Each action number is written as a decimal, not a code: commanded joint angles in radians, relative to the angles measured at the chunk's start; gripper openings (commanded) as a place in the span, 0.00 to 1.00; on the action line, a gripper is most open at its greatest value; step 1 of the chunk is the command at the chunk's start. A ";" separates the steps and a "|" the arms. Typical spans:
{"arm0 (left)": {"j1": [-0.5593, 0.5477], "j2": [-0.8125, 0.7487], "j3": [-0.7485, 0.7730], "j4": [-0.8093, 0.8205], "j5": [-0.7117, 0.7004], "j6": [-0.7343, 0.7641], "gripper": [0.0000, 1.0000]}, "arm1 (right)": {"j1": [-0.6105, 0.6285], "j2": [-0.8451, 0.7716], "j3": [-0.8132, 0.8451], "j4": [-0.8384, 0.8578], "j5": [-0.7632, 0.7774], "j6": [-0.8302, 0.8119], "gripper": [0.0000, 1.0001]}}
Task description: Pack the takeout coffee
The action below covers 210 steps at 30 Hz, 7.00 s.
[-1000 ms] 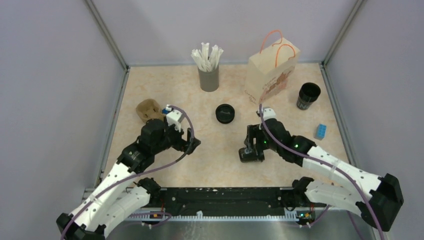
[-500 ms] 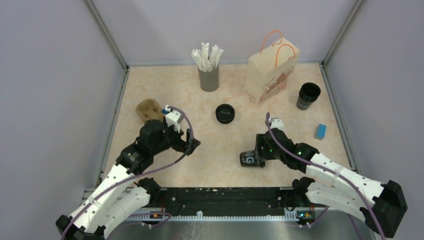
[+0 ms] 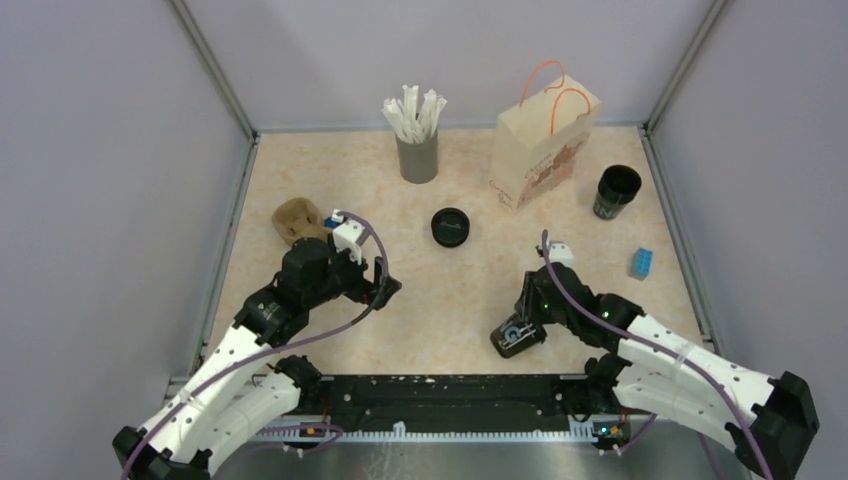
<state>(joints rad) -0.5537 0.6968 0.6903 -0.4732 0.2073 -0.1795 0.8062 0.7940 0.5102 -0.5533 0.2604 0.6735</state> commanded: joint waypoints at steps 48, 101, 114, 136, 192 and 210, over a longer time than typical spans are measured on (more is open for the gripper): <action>0.000 -0.118 -0.015 0.048 0.041 0.026 0.99 | -0.070 0.911 0.369 0.169 1.000 -0.495 0.44; -0.012 -0.152 -0.023 0.051 0.035 0.023 0.99 | -0.935 0.574 0.672 -0.485 0.118 0.678 0.48; -0.011 -0.159 -0.025 0.048 0.018 0.019 0.99 | -0.984 0.658 0.703 -0.531 0.041 0.720 0.46; -0.011 -0.167 -0.020 0.039 -0.014 0.018 0.99 | -1.039 0.778 0.700 -0.560 0.012 0.731 0.37; -0.030 -0.187 -0.027 0.056 0.049 0.020 0.99 | -1.009 0.705 0.630 -0.345 -0.113 -0.494 0.93; -0.029 -0.215 -0.030 0.057 0.049 0.024 0.99 | -0.907 0.801 0.615 -0.355 -0.050 -0.601 0.87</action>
<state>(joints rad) -0.5789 0.5037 0.6651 -0.4637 0.2497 -0.1616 -0.1207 1.5558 1.1103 -0.9085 0.1608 0.0887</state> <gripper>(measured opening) 0.987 0.874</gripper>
